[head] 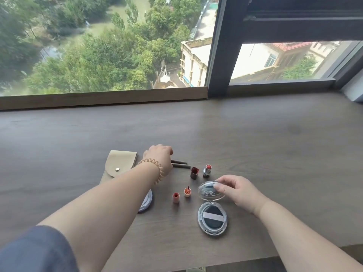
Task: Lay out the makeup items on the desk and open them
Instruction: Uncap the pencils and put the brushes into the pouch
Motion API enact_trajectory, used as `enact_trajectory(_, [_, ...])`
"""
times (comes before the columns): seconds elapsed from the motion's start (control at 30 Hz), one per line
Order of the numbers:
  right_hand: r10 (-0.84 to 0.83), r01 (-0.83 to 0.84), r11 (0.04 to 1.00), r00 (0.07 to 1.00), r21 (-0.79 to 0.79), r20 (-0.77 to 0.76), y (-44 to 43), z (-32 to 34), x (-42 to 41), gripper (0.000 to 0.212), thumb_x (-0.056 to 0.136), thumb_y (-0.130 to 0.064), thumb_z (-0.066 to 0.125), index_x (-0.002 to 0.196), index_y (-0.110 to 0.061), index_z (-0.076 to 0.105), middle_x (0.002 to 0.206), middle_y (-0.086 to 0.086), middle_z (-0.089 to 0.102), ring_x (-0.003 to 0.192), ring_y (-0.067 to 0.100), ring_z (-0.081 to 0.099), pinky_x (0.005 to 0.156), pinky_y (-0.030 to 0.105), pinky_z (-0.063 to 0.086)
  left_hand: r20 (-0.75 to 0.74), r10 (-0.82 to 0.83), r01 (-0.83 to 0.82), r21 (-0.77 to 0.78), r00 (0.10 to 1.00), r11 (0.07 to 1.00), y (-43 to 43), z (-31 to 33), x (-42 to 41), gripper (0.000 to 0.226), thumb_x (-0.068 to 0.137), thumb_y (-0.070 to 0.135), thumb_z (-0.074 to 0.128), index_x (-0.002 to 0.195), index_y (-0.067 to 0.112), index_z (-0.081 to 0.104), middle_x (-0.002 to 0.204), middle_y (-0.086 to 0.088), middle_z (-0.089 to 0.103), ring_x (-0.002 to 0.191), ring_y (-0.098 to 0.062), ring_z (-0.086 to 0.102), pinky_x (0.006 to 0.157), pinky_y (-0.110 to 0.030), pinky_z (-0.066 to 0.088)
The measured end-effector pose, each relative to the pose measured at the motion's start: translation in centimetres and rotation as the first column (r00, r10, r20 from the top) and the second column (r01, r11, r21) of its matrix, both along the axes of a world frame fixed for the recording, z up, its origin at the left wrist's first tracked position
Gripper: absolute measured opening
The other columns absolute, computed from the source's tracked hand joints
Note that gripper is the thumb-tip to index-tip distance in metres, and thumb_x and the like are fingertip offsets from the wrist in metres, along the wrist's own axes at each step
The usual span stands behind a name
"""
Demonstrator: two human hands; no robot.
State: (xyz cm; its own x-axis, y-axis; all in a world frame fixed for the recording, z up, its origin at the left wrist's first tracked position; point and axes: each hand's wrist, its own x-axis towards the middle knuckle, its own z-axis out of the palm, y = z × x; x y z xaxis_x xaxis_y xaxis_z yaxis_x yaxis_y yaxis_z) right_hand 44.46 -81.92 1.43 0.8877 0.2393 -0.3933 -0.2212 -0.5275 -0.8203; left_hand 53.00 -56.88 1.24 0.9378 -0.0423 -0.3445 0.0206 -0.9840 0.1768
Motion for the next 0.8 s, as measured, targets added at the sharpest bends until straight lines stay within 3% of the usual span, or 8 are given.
enact_trajectory(0.1, [-0.049,0.06,0.995,0.99,-0.079,0.134,-0.5,0.6,0.3,0.013,0.083,-0.034,0.068,0.08,-0.022,0.071,0.078,-0.001,0.073,0.077,0.015,0.065,0.075,0.028,0.049,-0.023,-0.117,0.119,0.174,0.993,0.977,-0.6,-0.3,0.5,0.045,0.078,0.015,0.054,0.122,0.025,0.055,0.126,-0.003,0.054,0.12,-0.027,0.046,0.095,-0.038,0.037])
enact_trajectory(0.23, [-0.228,0.237,0.971,0.911,0.018,0.343,-0.9,2.4,1.3,0.034,0.071,-0.056,0.059,0.07,-0.023,0.068,0.068,0.003,0.068,0.068,0.018,0.062,0.069,0.036,0.048,-0.022,-0.152,0.153,0.235,0.988,0.96,-1.1,-0.9,1.1,0.031,0.078,0.015,0.056,0.109,0.02,0.057,0.118,-0.006,0.058,0.114,-0.028,0.052,0.091,-0.037,0.037])
enact_trajectory(0.47, [-0.265,0.242,0.964,0.858,0.11,0.44,1.3,4.7,3.5,0.043,0.073,-0.057,0.053,0.07,-0.017,0.067,0.069,0.01,0.067,0.073,0.029,0.063,0.073,0.047,0.051,-0.049,-0.299,0.299,0.308,0.953,0.903,-1.4,-0.8,0.7,0.028,0.083,0.011,0.049,0.11,0.012,0.06,0.117,-0.009,0.061,0.107,-0.029,0.061,0.082,-0.034,0.044])
enact_trajectory(0.57, [-0.269,0.242,0.963,0.841,0.119,0.469,2.7,5.3,4.1,0.049,0.076,-0.058,0.05,0.069,-0.013,0.065,0.069,0.015,0.065,0.072,0.031,0.062,0.071,0.048,0.05,-0.046,-0.114,0.119,0.121,0.992,0.986,-1.0,-0.3,0.8,0.027,0.085,0.004,0.039,0.105,0.01,0.057,0.113,-0.014,0.061,0.1,-0.033,0.06,0.078,-0.035,0.046])
enact_trajectory(0.63, [-0.31,0.278,0.95,0.818,0.139,0.484,3.6,5.9,4.6,0.047,0.079,-0.057,0.048,0.071,-0.014,0.064,0.07,0.014,0.065,0.073,0.03,0.062,0.074,0.049,0.05,0.02,0.026,-0.025,-0.056,0.999,0.998,-0.7,0.8,1.2,0.017,0.089,0.011,0.037,0.095,0.013,0.053,0.104,-0.012,0.064,0.087,-0.031,0.057,0.072,-0.032,0.044])
enact_trajectory(0.7, [-0.325,0.302,0.945,0.824,0.126,0.464,4.6,6.6,5.2,0.038,0.078,-0.058,0.048,0.075,-0.025,0.064,0.073,0.001,0.068,0.078,0.02,0.063,0.083,0.047,0.048,0.042,0.072,-0.059,-0.248,0.997,0.967,-0.8,3.0,1.3,0.017,0.093,0.022,0.041,0.091,0.013,0.055,0.089,-0.007,0.063,0.077,-0.026,0.054,0.067,-0.03,0.043])
enact_trajectory(0.8, [-0.219,0.207,0.976,0.906,0.072,0.363,6.8,8.6,5.7,0.037,0.074,-0.068,0.051,0.09,-0.037,0.062,0.085,-0.007,0.07,0.089,0.01,0.064,0.095,0.047,0.044,-0.093,0.006,-0.058,-0.563,0.996,0.825,-0.8,7.7,-0.6,0.016,0.092,0.026,0.052,0.089,0.015,0.064,0.066,0.003,0.049,0.059,-0.015,0.046,0.055,-0.026,0.038])
